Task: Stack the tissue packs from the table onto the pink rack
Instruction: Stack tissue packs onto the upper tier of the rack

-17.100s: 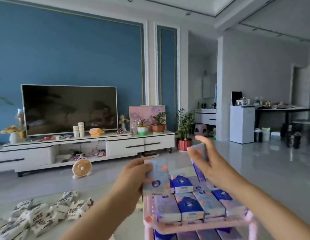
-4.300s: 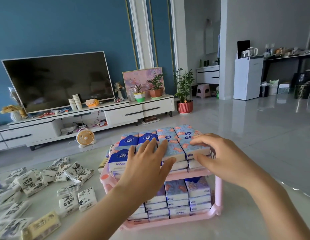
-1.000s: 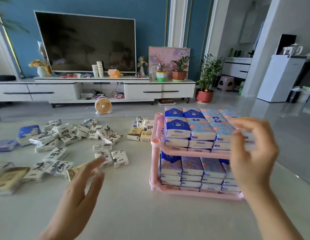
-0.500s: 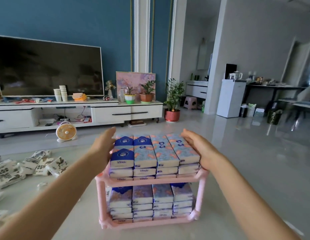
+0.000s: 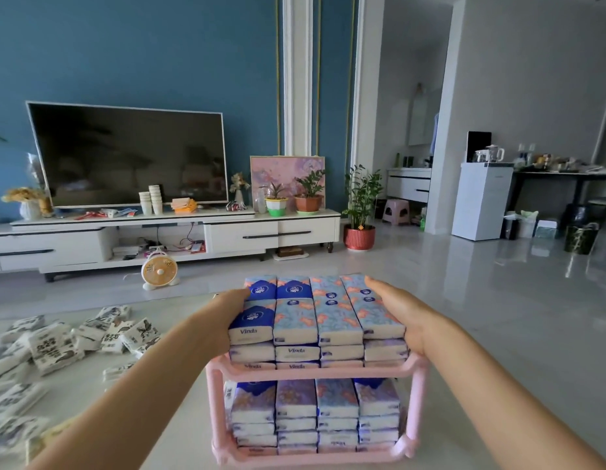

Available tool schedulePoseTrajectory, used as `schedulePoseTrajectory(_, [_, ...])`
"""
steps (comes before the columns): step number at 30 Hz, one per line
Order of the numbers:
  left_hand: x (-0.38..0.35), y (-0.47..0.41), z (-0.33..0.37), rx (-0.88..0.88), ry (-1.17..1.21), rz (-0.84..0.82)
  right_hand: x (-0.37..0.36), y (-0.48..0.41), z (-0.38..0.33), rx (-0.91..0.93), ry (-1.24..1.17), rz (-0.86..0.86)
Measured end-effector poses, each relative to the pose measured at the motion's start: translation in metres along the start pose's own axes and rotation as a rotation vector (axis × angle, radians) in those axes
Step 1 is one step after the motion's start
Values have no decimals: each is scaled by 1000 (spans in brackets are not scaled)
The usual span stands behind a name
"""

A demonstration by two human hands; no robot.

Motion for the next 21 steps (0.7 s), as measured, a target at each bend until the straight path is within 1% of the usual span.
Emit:
schedulePoseTrajectory(6, [-2, -1, 2, 15, -62, 65, -2, 4, -5, 37, 53, -40])
schedulePoseTrajectory(13, [-5, 16, 5, -9, -126, 53, 1, 11, -14, -23, -36, -20])
schedulePoseTrajectory(14, [-5, 19, 7, -41, -128, 53, 2, 12, -16, -21, -45, -4])
schedulePoseTrajectory(16, [-5, 22, 11, -119, -137, 68, 5, 9, -17, 49, 42, 45])
schedulePoseTrajectory(19, [3, 34, 7, -325, -174, 137, 4, 22, -24, 223, 204, 171])
schedulePoseTrajectory(21, [23, 43, -4, -471, -207, 167, 3, 38, -27, 358, 190, 235])
Point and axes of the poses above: each hand's wrist, its own y-axis away from the middle knuckle, its own x-axis out of the back of the hand, z = x × y, the point moved 2 cm from there along -y, towards the middle knuckle, and after that the axes turned 11 degrees about x, right-handed, at the moved point
